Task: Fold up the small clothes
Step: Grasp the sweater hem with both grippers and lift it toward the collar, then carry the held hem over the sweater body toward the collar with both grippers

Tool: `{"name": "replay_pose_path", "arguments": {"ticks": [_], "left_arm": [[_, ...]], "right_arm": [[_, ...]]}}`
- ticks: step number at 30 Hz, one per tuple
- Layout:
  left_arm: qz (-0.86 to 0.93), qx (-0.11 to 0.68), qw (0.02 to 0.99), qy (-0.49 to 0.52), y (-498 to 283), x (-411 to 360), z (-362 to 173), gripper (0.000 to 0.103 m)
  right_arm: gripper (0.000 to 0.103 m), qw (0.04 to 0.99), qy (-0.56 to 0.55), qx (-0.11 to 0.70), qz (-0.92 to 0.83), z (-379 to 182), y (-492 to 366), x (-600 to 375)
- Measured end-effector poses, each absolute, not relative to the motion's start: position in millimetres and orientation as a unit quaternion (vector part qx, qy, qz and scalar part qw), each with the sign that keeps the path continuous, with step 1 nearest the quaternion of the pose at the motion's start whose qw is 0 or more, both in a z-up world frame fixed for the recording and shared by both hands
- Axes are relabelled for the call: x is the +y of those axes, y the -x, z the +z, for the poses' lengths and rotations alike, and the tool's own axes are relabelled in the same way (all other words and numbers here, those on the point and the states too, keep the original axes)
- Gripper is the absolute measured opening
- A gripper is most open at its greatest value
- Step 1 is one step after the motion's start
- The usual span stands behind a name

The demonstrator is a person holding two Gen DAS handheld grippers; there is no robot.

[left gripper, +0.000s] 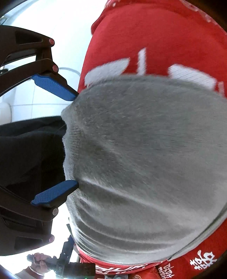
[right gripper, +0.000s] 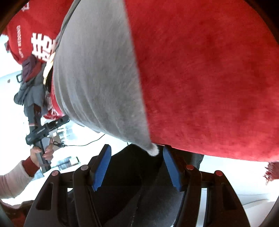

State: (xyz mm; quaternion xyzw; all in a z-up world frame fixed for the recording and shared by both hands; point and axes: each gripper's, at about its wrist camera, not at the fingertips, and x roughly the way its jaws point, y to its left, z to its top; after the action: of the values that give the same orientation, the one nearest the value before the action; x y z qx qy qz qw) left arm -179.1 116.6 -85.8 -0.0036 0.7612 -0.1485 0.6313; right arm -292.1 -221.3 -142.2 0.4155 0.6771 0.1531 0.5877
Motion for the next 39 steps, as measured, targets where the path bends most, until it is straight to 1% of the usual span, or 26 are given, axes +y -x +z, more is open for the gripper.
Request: {"name": "replay_pose_path", "arguments": {"ticks": [3,4,5,6,7,8,9,10,11,12,13,14,20,24,25,26,27,28,29,30,36,39], "left_arm": [[-0.162,0.762,0.627,-0.003,177.5,112.0,-90.7,0.092],[-0.164,0.761,0.628,0.001,177.9,113.9,-89.1,0.089],[-0.161,0.760,0.630,0.004,179.1,115.5,-88.1,0.084],[-0.154,0.760,0.631,0.006,179.2,123.9,-85.1,0.072],[-0.151,0.762,0.630,0.018,179.3,132.4,-83.1,0.059],[-0.150,0.763,0.628,0.031,180.1,136.2,-82.8,0.050],[-0.153,0.765,0.624,0.046,180.4,142.8,-79.4,0.035],[-0.156,0.765,0.623,0.051,180.4,147.3,-75.6,0.020],[-0.159,0.764,0.623,0.054,179.8,149.7,-73.2,0.018],[-0.163,0.762,0.623,0.062,179.6,152.6,-69.2,0.017],[-0.164,0.761,0.624,0.066,177.9,154.0,-66.5,0.010],[-0.166,0.759,0.625,0.070,176.2,156.0,-63.8,0.008],[-0.184,0.745,0.635,0.092,169.6,160.1,-43.0,0.008],[-0.151,0.758,0.631,0.064,172.3,158.6,-56.2,0.008],[-0.143,0.764,0.627,0.053,172.6,157.8,-60.4,0.011],[-0.138,0.765,0.627,0.044,173.8,154.5,-62.3,0.016],[-0.124,0.765,0.632,0.026,175.0,155.1,-61.8,0.038],[-0.111,0.762,0.637,0.010,177.5,148.3,-61.8,0.067],[-0.101,0.758,0.644,-0.004,178.0,149.0,-59.9,0.074],[-0.095,0.755,0.649,-0.013,178.8,150.1,-58.6,0.075],[-0.106,0.766,0.633,0.009,180.2,164.1,-72.1,0.075],[-0.121,0.771,0.624,0.031,183.4,151.7,-85.7,0.075]], "right_arm": [[0.068,0.583,-0.418,0.674,0.177,-143.7,285.1,-209.1],[0.068,0.580,-0.415,0.677,0.180,-144.0,282.1,-205.2],[0.068,0.575,-0.415,0.681,0.184,-144.7,278.7,-201.5],[0.066,0.568,-0.421,0.682,0.186,-145.4,278.4,-200.0],[0.061,0.562,-0.429,0.682,0.187,-145.2,277.5,-199.6],[0.037,0.555,-0.442,0.679,0.187,-144.5,276.4,-200.6],[0.013,0.552,-0.450,0.677,0.185,-144.1,276.9,-202.9],[0.012,0.548,-0.457,0.676,0.184,-143.7,276.3,-204.2],[0.012,0.546,-0.466,0.670,0.189,-141.1,275.5,-205.4],[0.012,0.545,-0.472,0.665,0.195,-138.2,275.8,-205.3],[0.012,0.543,-0.476,0.661,0.202,-136.4,277.3,-206.1],[0.012,0.543,-0.480,0.658,0.207,-133.6,274.9,-204.1],[0.012,0.545,-0.514,0.623,0.226,-111.4,265.8,-206.3],[0.012,0.549,-0.512,0.622,0.221,-107.8,255.7,-201.1],[0.012,0.547,-0.510,0.628,0.217,-109.9,254.1,-200.5],[0.012,0.543,-0.509,0.633,0.213,-113.9,254.2,-201.9],[0.012,0.541,-0.509,0.636,0.211,-115.8,254.4,-202.5],[0.012,0.538,-0.510,0.637,0.210,-116.7,254.1,-204.9],[0.012,0.536,-0.513,0.636,0.210,-117.0,254.0,-204.7],[0.012,0.535,-0.516,0.635,0.211,-116.0,257.3,-207.2],[0.012,0.522,-0.519,0.644,0.208,-117.1,257.3,-199.9],[0.012,0.518,-0.517,0.650,0.206,-119.7,253.7,-197.9]]}}
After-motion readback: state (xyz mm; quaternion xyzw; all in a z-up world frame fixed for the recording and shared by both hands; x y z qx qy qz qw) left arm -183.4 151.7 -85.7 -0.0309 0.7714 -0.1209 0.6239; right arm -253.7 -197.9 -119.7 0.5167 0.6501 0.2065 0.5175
